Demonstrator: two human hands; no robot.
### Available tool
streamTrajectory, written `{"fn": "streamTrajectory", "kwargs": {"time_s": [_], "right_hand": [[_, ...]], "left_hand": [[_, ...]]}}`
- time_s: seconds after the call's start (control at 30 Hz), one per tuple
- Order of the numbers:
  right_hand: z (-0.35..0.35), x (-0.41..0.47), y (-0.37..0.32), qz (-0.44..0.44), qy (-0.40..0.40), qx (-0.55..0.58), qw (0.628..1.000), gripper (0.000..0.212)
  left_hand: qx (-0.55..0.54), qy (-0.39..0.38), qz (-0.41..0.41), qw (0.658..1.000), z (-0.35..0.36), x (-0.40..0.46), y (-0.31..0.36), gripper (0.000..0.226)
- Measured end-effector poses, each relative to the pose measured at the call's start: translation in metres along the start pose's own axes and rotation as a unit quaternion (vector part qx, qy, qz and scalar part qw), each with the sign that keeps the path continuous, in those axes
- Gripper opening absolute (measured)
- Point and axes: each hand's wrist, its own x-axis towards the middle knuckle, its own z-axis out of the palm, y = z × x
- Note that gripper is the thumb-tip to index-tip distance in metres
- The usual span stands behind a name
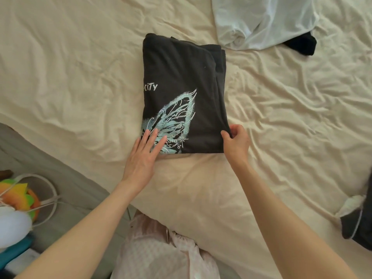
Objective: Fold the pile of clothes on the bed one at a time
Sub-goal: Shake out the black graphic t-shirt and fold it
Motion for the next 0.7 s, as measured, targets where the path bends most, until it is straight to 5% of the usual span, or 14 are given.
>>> {"fn": "streamTrajectory", "kwargs": {"time_s": [0.23, 0.47, 0.7], "right_hand": [[0.008, 0.006, 0.017, 0.037, 0.031, 0.013, 0.999, 0.009], [0.001, 0.016, 0.013, 0.184, -0.104, 0.097, 0.973, 0.034], [-0.024, -0.001, 0.003, 0.244, -0.196, 0.124, 0.942, 0.005]], "left_hand": [[-0.038, 0.015, 0.02, 0.999, -0.003, -0.001, -0.014, 0.07], [-0.028, 0.034, 0.034, 0.998, -0.003, 0.004, -0.017, 0.07], [-0.156, 0.075, -0.016, 0.985, -0.031, -0.01, -0.01, 0.037]]}}
